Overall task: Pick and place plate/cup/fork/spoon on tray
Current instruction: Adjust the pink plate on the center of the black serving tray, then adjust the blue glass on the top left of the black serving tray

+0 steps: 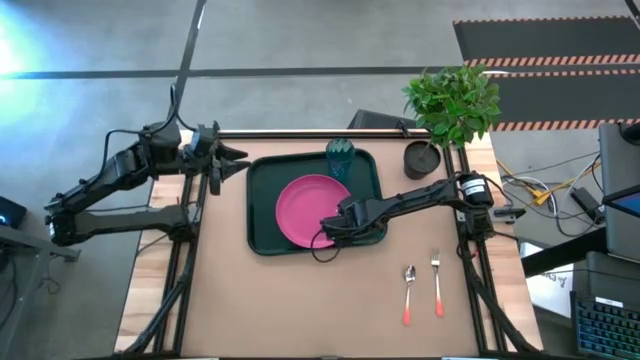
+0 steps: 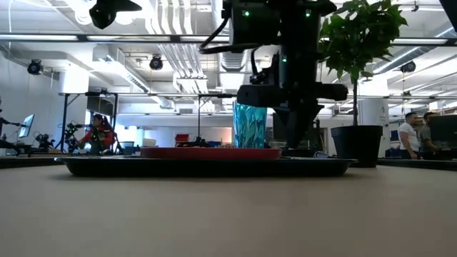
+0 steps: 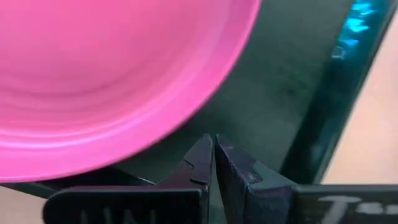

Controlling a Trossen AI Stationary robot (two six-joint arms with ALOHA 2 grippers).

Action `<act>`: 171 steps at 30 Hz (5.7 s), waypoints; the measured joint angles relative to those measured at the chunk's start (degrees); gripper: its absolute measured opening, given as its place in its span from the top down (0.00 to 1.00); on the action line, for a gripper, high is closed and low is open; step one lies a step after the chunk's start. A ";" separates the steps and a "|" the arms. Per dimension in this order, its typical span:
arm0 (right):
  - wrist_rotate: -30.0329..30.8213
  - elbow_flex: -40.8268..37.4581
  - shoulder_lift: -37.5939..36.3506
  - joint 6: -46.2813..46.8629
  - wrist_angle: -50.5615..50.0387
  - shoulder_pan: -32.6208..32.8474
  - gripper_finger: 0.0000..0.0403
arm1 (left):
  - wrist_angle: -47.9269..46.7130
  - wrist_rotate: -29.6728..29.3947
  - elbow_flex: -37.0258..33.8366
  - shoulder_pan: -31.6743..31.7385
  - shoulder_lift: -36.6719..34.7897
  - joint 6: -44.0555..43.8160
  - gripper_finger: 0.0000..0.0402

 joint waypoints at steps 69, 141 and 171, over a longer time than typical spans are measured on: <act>-10.71 24.67 -3.00 -32.90 1.33 -17.83 0.64 | -0.03 0.20 0.00 -0.02 -2.43 0.42 0.66; -16.21 30.53 -1.00 -44.58 18.65 -25.73 0.98 | -0.20 -0.10 0.02 0.00 -12.04 0.52 0.66; -20.91 49.81 17.90 -50.35 15.10 -24.54 0.98 | -5.57 -3.07 0.02 0.02 -12.57 0.44 0.66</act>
